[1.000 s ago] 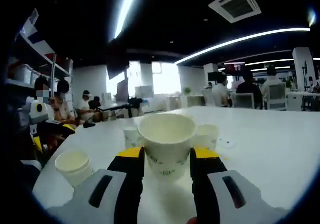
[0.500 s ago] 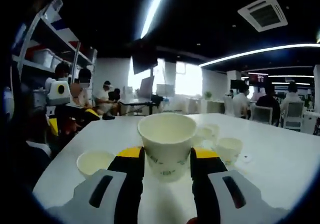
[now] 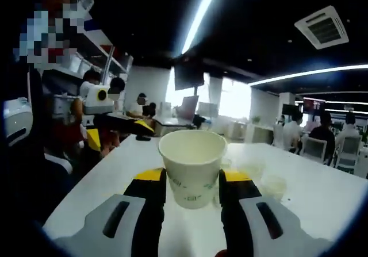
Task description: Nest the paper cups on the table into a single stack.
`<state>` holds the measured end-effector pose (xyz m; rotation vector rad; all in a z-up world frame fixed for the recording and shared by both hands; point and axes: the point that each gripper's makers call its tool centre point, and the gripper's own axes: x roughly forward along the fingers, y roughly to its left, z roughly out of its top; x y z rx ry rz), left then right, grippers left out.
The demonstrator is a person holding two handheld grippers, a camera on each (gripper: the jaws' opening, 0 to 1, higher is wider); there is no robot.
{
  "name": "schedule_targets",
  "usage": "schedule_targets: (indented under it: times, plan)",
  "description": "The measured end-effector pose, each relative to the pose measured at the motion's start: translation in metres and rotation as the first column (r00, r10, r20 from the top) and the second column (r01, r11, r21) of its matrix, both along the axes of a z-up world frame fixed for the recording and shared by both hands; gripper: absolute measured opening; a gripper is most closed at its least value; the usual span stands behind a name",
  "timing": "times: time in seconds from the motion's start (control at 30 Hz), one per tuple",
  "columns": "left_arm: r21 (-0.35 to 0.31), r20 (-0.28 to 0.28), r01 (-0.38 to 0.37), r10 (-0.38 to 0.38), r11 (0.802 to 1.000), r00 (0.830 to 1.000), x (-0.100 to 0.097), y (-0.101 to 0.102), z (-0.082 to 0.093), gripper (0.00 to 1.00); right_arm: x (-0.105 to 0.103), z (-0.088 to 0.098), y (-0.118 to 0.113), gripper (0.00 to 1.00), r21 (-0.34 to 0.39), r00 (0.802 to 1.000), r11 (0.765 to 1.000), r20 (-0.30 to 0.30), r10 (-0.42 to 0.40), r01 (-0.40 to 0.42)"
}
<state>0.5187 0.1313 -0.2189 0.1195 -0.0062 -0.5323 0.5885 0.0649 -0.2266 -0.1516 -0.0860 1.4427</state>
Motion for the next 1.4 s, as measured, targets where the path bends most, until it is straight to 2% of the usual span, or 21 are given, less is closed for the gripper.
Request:
schedule_targets:
  times: [0.17, 0.3, 0.5, 0.6, 0.77, 0.83, 1.0, 1.23, 1.4]
  plan:
    - [0.007, 0.024, 0.011, -0.011, 1.0, 1.0, 0.004, -0.005, 0.014, 0.71, -0.008, 0.02, 0.007, 0.38, 0.011, 0.998, 0.999, 0.046, 0.038, -0.038]
    - [0.014, 0.042, 0.006, -0.006, 1.0, 0.999, 0.006, -0.004, 0.024, 0.71, -0.017, 0.034, 0.014, 0.39, 0.025, 0.996, 0.997, 0.045, 0.078, -0.079]
    - [0.003, 0.066, 0.001, -0.001, 1.0, 0.998, 0.008, -0.002, 0.036, 0.69, -0.026, 0.041, 0.012, 0.39, 0.014, 0.993, 0.994, 0.057, 0.103, -0.104]
    - [0.001, 0.067, 0.008, -0.008, 1.0, 0.998, 0.008, -0.004, 0.037, 0.69, -0.03, 0.039, 0.008, 0.39, -0.002, 0.992, 0.994, 0.056, 0.113, -0.113]
    - [0.017, 0.065, 0.028, -0.029, 0.999, 0.997, 0.007, -0.01, 0.035, 0.65, -0.039, 0.035, 0.004, 0.38, -0.019, 0.988, 0.988, 0.019, 0.152, -0.152]
    - [0.021, 0.065, 0.055, -0.056, 0.998, 0.996, 0.006, -0.015, 0.034, 0.62, -0.042, 0.031, 0.002, 0.38, -0.033, 0.984, 0.983, -0.013, 0.178, -0.178]
    - [0.025, 0.062, 0.101, -0.102, 0.995, 0.993, 0.004, -0.025, 0.032, 0.6, -0.046, 0.019, -0.003, 0.38, -0.07, 0.977, 0.975, -0.037, 0.209, -0.212]
    - [-0.001, 0.049, 0.17, -0.17, 0.985, 0.984, 0.002, -0.039, 0.029, 0.54, -0.054, 0.02, -0.008, 0.39, -0.072, 0.969, 0.966, -0.036, 0.245, -0.247]
    - [0.011, 0.053, 0.197, -0.197, 0.98, 0.979, 0.001, -0.049, 0.031, 0.54, -0.061, 0.021, -0.011, 0.39, -0.086, 0.964, 0.96, -0.017, 0.264, -0.265]
